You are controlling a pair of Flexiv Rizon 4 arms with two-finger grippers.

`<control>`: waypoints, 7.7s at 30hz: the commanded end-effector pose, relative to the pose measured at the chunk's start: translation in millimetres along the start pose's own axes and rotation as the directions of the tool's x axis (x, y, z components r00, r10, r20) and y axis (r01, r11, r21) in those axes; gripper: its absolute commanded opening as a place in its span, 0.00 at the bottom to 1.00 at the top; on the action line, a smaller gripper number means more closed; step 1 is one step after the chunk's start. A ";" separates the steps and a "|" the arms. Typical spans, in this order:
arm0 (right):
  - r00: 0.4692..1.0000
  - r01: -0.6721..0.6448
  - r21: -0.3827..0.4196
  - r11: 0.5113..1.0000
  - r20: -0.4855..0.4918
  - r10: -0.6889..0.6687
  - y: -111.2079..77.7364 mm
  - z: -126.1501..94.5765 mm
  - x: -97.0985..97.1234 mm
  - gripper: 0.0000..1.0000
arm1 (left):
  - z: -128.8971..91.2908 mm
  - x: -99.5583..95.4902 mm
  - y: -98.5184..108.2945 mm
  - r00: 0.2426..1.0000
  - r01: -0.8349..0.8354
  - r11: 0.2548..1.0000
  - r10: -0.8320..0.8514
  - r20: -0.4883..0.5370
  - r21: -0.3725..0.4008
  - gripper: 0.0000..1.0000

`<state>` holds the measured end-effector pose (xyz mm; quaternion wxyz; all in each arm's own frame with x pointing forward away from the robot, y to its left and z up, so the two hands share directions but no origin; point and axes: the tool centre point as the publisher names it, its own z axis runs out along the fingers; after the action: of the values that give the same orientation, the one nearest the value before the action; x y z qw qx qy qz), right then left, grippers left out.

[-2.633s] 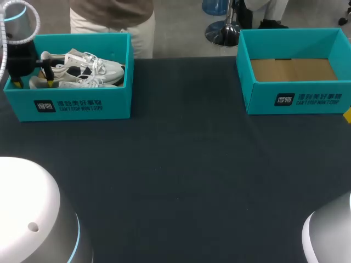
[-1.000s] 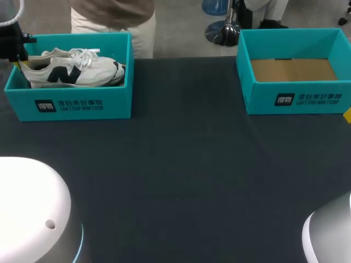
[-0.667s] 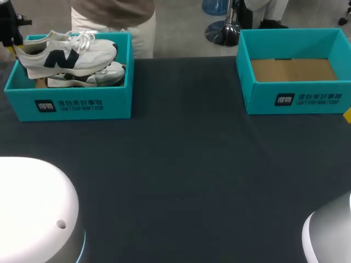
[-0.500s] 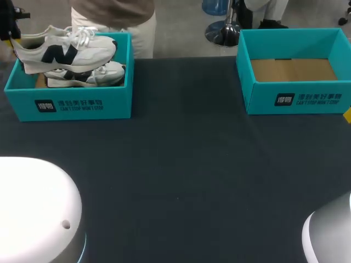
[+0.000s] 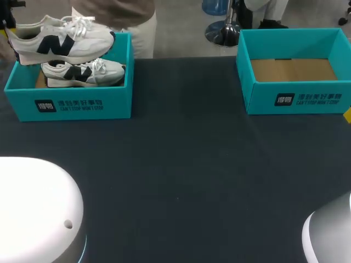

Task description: Take the shoe out of the shoebox, open the shoe tongue, remove and reinsert the insole, then place the shoe into the shoebox

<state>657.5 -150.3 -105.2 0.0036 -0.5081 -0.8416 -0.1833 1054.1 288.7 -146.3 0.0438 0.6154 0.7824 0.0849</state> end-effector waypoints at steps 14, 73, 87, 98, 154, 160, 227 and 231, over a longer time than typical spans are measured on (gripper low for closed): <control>1.000 0.000 0.006 1.000 -0.002 0.000 2.7 0.3 -1.2 1.00 | -31.9 -23.1 -14.0 0.999 -0.048 0.999 0.048 0.003 -0.025 0.00; 1.000 0.000 0.006 1.000 -0.002 0.000 2.7 0.3 -1.2 1.00 | -54.2 -174.6 -172.4 0.976 -0.214 0.976 0.211 0.059 0.038 0.00; 1.000 0.000 0.006 1.000 -0.002 0.000 2.7 0.3 -1.2 1.00 | -58.2 -188.5 -231.0 0.966 -0.257 0.965 0.255 0.045 0.053 0.00; 1.000 0.000 0.006 1.000 -0.002 0.000 2.7 0.3 -1.2 1.00 | -58.2 -188.5 -231.0 0.966 -0.257 0.965 0.255 0.045 0.053 0.00; 1.000 0.000 0.006 1.000 -0.002 0.000 2.7 0.3 -1.2 1.00 | -67.6 -249.4 -355.2 0.979 -0.204 0.970 0.201 0.036 0.133 0.00; 1.000 0.000 0.006 1.000 -0.002 0.000 2.7 0.3 -1.2 1.00 | -65.6 -252.4 -358.0 0.978 -0.209 0.968 0.206 0.033 0.143 0.00; 1.000 0.000 0.006 1.000 -0.002 0.000 2.7 0.3 -1.2 1.00 | 83.9 -293.5 -433.4 0.975 -0.209 0.975 0.214 -0.056 0.076 0.00; 1.000 0.000 0.006 1.000 -0.002 0.000 2.7 0.3 -1.2 1.00 | 89.3 -292.0 -434.2 0.976 -0.204 0.976 0.209 -0.063 0.080 0.00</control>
<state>657.5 -150.3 -105.2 0.0036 -0.5081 -0.8416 -0.1833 723.0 -85.3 -321.6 -0.0156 0.6917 0.7173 0.0824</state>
